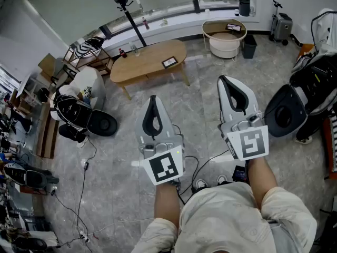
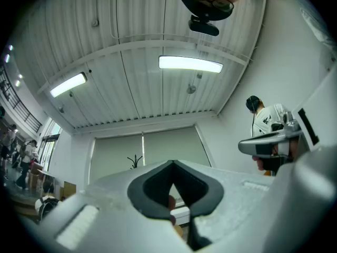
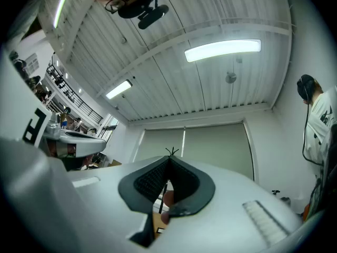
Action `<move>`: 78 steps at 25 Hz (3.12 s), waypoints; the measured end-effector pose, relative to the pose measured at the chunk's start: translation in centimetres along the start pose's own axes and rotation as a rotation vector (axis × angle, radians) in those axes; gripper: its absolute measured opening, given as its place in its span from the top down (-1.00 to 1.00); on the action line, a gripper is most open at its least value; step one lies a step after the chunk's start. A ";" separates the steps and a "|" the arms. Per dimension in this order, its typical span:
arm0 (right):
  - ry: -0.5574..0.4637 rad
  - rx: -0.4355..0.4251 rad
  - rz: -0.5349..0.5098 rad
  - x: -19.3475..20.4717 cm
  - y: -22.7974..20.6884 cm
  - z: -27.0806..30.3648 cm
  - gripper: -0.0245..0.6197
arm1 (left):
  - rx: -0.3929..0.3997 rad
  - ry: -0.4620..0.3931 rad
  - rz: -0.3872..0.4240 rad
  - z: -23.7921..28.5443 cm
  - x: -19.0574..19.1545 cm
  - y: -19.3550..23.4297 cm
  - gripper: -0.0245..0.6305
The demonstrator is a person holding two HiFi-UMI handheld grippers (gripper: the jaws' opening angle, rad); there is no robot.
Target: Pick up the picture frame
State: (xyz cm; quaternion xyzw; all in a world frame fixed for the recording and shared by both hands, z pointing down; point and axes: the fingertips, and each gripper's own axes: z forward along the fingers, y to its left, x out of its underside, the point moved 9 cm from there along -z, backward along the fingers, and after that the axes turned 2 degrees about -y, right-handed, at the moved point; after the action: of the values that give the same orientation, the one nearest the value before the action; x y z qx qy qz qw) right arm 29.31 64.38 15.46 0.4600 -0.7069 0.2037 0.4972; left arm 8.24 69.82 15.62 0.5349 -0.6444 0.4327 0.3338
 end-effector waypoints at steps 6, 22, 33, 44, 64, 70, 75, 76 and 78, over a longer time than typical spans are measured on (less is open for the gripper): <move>0.008 0.008 0.009 -0.1 -0.8 0.1 0.92 | 0.002 0.011 -0.001 0.4 -0.2 -0.7 0.92; -0.034 0.040 0.086 0.5 -5.4 -2.5 0.92 | -0.021 0.024 0.013 0.7 -0.3 -5.4 0.92; -0.016 0.037 0.085 1.9 -7.6 -3.9 0.92 | -0.007 0.048 0.002 1.1 0.8 -8.6 0.92; -0.013 0.038 0.075 4.4 -7.4 -0.4 0.92 | -0.005 0.046 -0.017 4.1 3.9 -7.2 0.92; 0.059 0.027 0.044 12.2 -6.0 15.8 0.92 | -0.008 0.089 -0.061 17.4 12.5 1.5 0.92; 0.074 0.020 0.033 14.2 -4.6 20.7 0.92 | -0.013 0.095 -0.068 20.6 14.8 5.1 0.92; 0.085 0.018 0.020 15.5 -3.2 24.1 0.92 | -0.019 0.086 -0.081 22.8 16.3 8.1 0.92; 0.085 0.019 0.016 15.6 -3.0 24.8 0.92 | -0.017 0.083 -0.083 23.2 16.5 8.6 0.92; 0.084 0.022 0.006 15.8 -2.6 26.1 0.92 | -0.008 0.082 -0.082 24.1 17.1 9.7 0.92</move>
State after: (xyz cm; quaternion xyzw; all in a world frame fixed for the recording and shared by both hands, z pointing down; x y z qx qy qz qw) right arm 16.71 36.55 18.09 0.4545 -0.6846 0.2321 0.5205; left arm -3.92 41.42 19.21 0.5413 -0.6094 0.4377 0.3795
